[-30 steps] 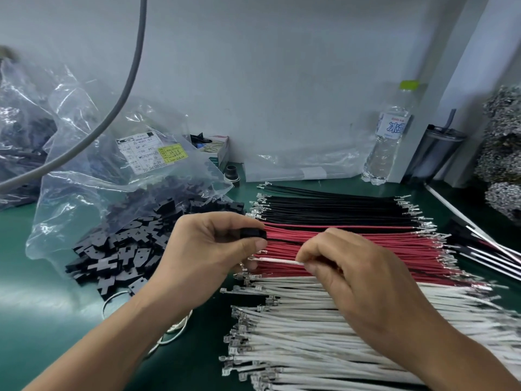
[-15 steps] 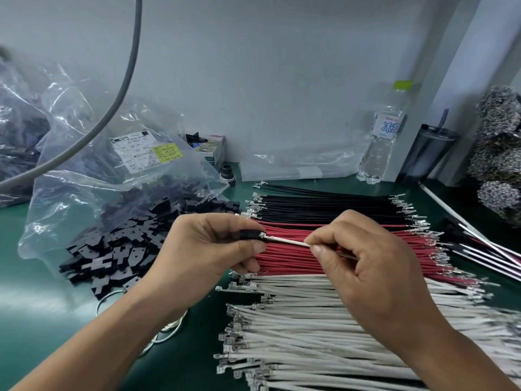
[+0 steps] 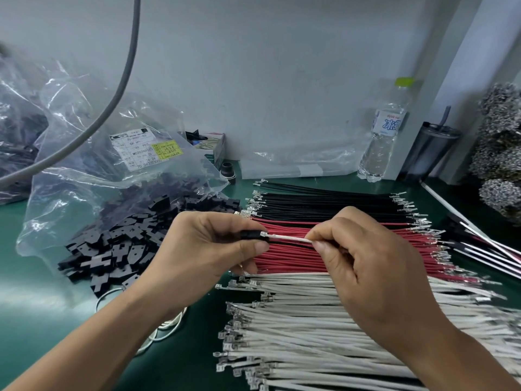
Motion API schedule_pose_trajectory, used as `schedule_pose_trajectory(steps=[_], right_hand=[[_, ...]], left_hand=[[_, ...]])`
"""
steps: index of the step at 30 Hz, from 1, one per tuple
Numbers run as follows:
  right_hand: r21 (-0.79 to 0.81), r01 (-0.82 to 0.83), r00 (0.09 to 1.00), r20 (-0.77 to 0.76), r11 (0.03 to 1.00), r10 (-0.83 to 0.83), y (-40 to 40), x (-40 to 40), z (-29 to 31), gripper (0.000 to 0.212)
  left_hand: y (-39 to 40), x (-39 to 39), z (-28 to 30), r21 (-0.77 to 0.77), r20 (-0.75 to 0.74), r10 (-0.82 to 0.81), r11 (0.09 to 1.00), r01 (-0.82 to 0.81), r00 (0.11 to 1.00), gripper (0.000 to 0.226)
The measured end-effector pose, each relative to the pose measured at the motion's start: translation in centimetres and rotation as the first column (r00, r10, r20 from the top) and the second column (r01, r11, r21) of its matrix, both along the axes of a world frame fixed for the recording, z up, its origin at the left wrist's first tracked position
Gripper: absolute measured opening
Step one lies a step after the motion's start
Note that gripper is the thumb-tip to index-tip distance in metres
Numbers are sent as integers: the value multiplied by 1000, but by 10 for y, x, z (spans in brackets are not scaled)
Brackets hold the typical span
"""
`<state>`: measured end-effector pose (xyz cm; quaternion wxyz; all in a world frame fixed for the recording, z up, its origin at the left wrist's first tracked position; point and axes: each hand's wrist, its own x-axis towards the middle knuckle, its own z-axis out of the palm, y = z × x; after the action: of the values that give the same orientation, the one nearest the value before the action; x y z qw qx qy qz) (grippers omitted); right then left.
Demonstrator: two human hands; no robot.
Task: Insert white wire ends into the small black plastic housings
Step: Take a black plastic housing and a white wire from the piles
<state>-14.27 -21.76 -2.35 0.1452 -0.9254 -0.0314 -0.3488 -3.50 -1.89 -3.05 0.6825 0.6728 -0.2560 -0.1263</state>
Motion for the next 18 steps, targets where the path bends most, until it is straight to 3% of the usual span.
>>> schedule_pose_trajectory(steps=[5,12,18], right_hand=[[-189,28,990,139,982,-2,-2,0,4,14],[-117,-17,999,37,993,21,-11,0,7,12],[-2,-90,996,24,996,90,-4,1,3,10]], left_hand=[[0,-1,1,4,15,-14,1000,14,1000,27],[0,-1,1,-28,-22,-31,999,30,999,28],[1,-2,0,-2,52,-55,998,55,997,25]])
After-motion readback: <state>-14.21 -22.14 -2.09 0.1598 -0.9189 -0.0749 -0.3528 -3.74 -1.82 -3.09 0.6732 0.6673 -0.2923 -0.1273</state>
